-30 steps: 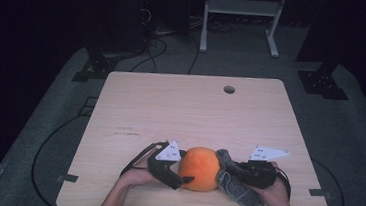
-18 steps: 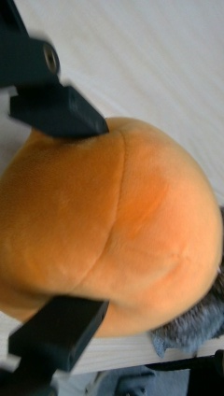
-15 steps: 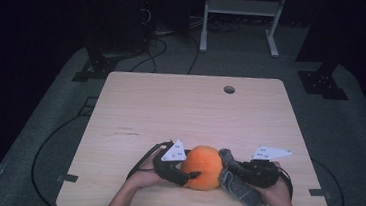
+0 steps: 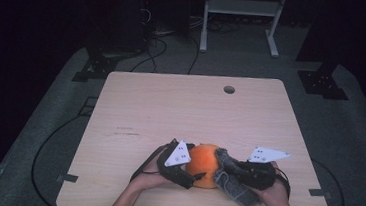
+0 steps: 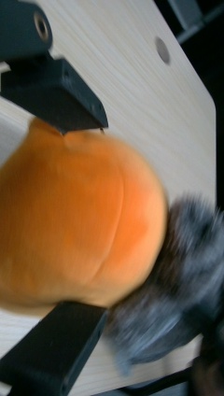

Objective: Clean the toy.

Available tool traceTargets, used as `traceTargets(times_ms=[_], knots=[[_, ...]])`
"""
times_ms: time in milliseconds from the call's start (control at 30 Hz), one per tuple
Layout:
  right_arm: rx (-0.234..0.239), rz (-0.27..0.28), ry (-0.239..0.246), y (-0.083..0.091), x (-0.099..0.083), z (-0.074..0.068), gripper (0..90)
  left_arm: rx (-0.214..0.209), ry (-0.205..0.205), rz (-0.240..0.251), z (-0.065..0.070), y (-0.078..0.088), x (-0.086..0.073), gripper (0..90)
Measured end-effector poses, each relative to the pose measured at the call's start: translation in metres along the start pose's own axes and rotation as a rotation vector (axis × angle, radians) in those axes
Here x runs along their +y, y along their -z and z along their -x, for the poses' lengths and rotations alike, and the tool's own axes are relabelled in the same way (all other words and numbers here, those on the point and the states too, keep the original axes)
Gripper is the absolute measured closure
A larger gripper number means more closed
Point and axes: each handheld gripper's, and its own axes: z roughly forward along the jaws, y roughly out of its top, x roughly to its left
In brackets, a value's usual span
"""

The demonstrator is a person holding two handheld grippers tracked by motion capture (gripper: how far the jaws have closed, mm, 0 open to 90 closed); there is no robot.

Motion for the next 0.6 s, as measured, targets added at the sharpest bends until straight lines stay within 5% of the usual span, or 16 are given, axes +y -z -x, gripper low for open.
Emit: traceTargets(times_ms=[67, 167, 333, 400, 467, 600], knots=[[-0.002, -0.007, 0.008, 0.0, -0.001, 0.0, 75.1, 0.002, 0.001, -0.027, 0.002, -0.005, -0.002, 9.1], [-0.018, -0.017, 0.01, 0.002, 0.001, 0.0, 75.0, 0.015, -0.05, -0.026, 0.01, -0.007, -0.004, 19.5], [-0.019, 0.003, 0.056, 0.002, 0.012, -0.012, 75.1, -0.001, -0.104, -0.036, 0.014, -0.004, -0.002, 22.2], [-0.016, -0.019, 0.062, -0.002, 0.009, -0.012, 75.1, -0.024, -0.084, -0.013, 0.01, 0.002, 0.001, 17.8], [-0.021, -0.024, 0.057, -0.001, 0.004, -0.009, 75.1, 0.005, -0.03, 0.004, 0.004, 0.005, 0.003, 11.7], [-0.006, -0.026, 0.046, 0.001, -0.001, -0.006, 75.1, -0.014, 0.039, -0.074, 0.002, -0.007, 0.0, 5.0]])
